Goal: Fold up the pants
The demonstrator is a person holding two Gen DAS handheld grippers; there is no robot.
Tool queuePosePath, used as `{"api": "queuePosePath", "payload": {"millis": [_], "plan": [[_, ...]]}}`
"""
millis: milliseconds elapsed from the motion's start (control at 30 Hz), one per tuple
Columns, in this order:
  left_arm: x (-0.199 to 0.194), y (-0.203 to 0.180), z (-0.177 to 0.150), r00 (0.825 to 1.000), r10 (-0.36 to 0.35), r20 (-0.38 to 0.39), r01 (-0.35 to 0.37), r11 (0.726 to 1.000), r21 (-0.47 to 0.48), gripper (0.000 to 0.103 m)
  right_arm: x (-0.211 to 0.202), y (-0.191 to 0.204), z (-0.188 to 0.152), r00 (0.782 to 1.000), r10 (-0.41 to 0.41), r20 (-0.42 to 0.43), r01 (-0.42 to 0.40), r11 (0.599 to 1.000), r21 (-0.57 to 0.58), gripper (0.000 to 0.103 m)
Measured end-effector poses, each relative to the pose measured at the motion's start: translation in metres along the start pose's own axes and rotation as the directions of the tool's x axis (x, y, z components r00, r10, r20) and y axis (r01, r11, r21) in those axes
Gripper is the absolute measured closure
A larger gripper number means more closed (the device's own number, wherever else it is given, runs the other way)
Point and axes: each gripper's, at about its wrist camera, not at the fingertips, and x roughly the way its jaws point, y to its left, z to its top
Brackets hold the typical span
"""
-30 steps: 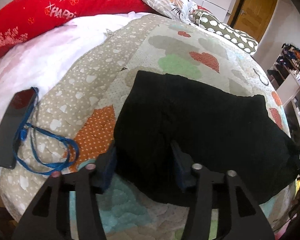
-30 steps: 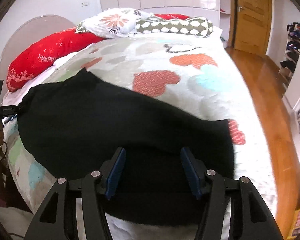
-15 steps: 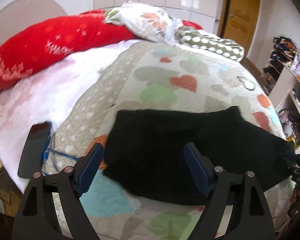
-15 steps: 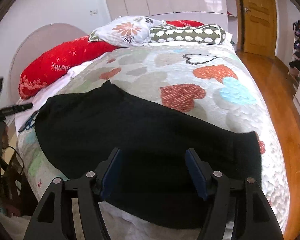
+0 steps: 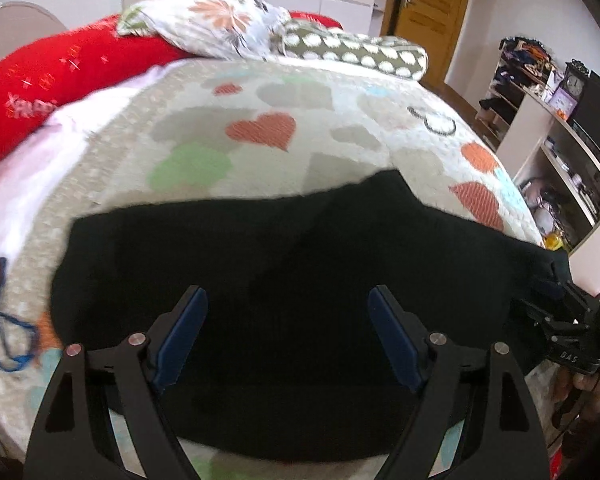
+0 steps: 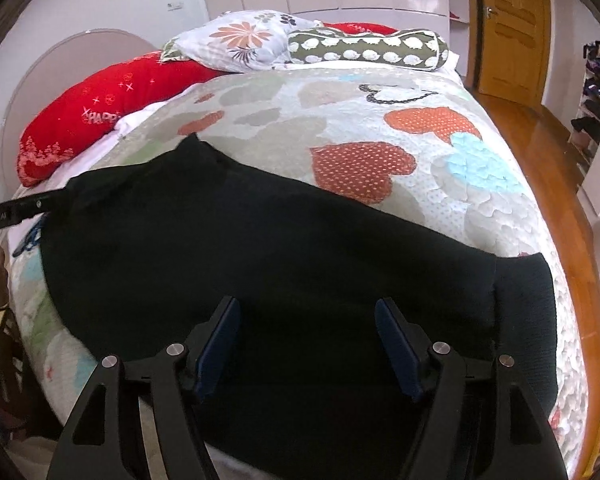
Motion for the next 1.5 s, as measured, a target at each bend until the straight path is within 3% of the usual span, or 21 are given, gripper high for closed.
{"api": "queuePosePath", "payload": {"millis": [133, 233, 333, 467, 600, 633, 767, 900, 1033, 1100, 1167, 1233, 1367, 1433, 1500], "plan": [[0.026, -0.010, -0.007, 0.999, -0.007, -0.052, 0.007, 1.000, 0.013, 0.020, 0.000, -0.003, 0.004, 1.000, 0.002, 0.009, -0.002, 1.000, 0.023, 0.030], [0.032, -0.017, -0.009, 0.999, 0.012, -0.046, -0.010, 0.999, 0.048, 0.018, -0.014, -0.007, 0.001, 1.000, 0.001, 0.024, -0.002, 0.999, 0.037, 0.030], [0.030, -0.023, -0.006, 0.999, -0.001, -0.054, 0.004, 0.998, 0.067, 0.018, -0.039, -0.015, -0.006, 0.997, 0.058, 0.048, -0.062, 0.995, 0.078, 0.030], [0.023, -0.044, 0.006, 0.995, -0.083, -0.051, 0.088, 0.992, 0.093, 0.018, -0.079, -0.024, -0.025, 0.975, 0.203, 0.086, -0.211, 0.972, 0.106, 0.027], [0.026, -0.084, 0.021, 0.977, -0.195, -0.087, 0.207, 0.962, 0.176, 0.018, -0.097, -0.027, -0.048, 0.975, 0.214, 0.054, -0.219, 0.971, 0.100, 0.025], [0.028, -0.098, 0.026, 0.969, -0.224, -0.108, 0.242, 0.948, 0.204, 0.018, -0.098, -0.028, -0.053, 0.977, 0.205, 0.048, -0.209, 0.972, 0.106, 0.025], [0.042, -0.157, 0.040, 0.908, -0.367, -0.202, 0.415, 0.852, 0.319, 0.018, -0.086, -0.047, -0.069, 0.984, 0.173, 0.028, -0.175, 0.961, 0.213, 0.025], [0.060, -0.209, 0.049, 0.854, -0.429, -0.293, 0.518, 0.744, 0.422, 0.018, -0.076, -0.055, -0.072, 0.984, 0.168, 0.052, -0.176, 0.947, 0.268, 0.025], [0.077, -0.253, 0.052, 0.806, -0.445, -0.389, 0.590, 0.641, 0.491, 0.018, -0.069, -0.059, -0.070, 0.984, 0.149, 0.095, -0.170, 0.943, 0.286, 0.024], [0.085, -0.270, 0.053, 0.803, -0.431, -0.412, 0.595, 0.619, 0.513, 0.018, -0.066, -0.061, -0.072, 0.982, 0.145, 0.122, -0.176, 0.939, 0.297, 0.022], [0.094, -0.286, 0.053, 0.816, -0.403, -0.415, 0.577, 0.609, 0.545, 0.018, -0.065, -0.061, -0.074, 0.978, 0.143, 0.152, -0.184, 0.937, 0.298, 0.021], [0.101, -0.297, 0.052, 0.817, -0.389, -0.424, 0.575, 0.589, 0.567, 0.018, -0.064, -0.061, -0.074, 0.976, 0.139, 0.167, -0.184, 0.937, 0.298, 0.020], [0.098, -0.310, 0.045, 0.807, -0.413, -0.423, 0.590, 0.531, 0.608, 0.018, -0.061, -0.066, -0.071, 0.971, 0.131, 0.202, -0.194, 0.922, 0.335, 0.020], [0.100, -0.312, 0.045, 0.796, -0.428, -0.428, 0.604, 0.527, 0.598, 0.018, -0.061, -0.070, -0.071, 0.966, 0.129, 0.226, -0.208, 0.904, 0.374, 0.020], [0.102, -0.312, 0.045, 0.782, -0.451, -0.430, 0.621, 0.514, 0.592, 0.032, -0.060, -0.076, -0.071, 0.964, 0.114, 0.241, -0.210, 0.883, 0.420, 0.026]]}}
